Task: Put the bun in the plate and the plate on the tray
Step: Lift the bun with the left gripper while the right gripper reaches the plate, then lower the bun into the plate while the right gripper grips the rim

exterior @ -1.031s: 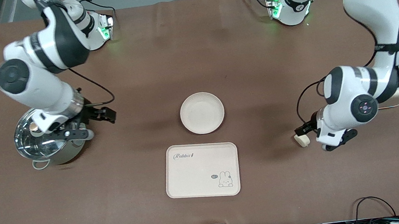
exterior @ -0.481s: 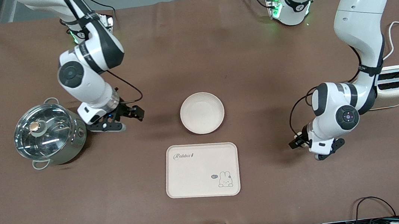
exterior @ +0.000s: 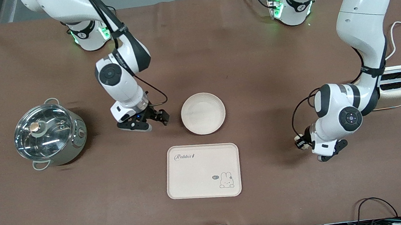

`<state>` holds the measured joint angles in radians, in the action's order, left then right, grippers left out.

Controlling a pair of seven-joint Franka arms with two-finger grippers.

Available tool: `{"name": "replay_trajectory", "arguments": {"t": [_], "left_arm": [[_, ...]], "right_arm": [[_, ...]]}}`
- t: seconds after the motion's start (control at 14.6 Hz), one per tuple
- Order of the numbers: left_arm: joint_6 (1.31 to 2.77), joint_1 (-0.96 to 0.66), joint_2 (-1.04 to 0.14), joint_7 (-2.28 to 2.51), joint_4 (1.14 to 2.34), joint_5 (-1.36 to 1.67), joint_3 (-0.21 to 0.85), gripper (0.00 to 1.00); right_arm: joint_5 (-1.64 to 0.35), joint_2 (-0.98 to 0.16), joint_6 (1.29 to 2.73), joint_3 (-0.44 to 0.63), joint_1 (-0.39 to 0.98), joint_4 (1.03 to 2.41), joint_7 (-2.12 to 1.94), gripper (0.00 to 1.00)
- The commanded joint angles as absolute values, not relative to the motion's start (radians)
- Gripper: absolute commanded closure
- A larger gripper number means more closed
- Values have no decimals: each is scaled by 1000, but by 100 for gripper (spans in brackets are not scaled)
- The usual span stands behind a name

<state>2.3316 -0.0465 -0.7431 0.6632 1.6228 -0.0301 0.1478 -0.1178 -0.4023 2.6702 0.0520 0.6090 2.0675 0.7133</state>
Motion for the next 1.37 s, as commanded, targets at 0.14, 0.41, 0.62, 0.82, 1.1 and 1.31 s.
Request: {"name": "replay_trajectory", "arguments": {"t": [0.14,0.41,0.62,0.82,1.1,1.31], "left_arm": [[2214,-48,-677,754,1617,-26,239,73],[2201,-84,-660,935,1605,-29,377,73],[2203,-240,-686,1073,1569,-26,374,73],[2220,-317,-719,1195,1555,-23,371,72],[2350,-416,-773,1298,1557,-25,370,69],[2393,-426,-799,1319,1557,-28,368,58]], "right_arm": [[-135,-468,2712,61,701,2068,796,0],[-133,-480,2752,64,778,2066,850,1],[-132,-528,2801,64,778,2056,851,5],[-132,-561,2823,63,779,2034,854,14],[-132,-561,2824,63,782,2031,854,32],[-132,-561,2824,64,782,2031,856,39]]}}
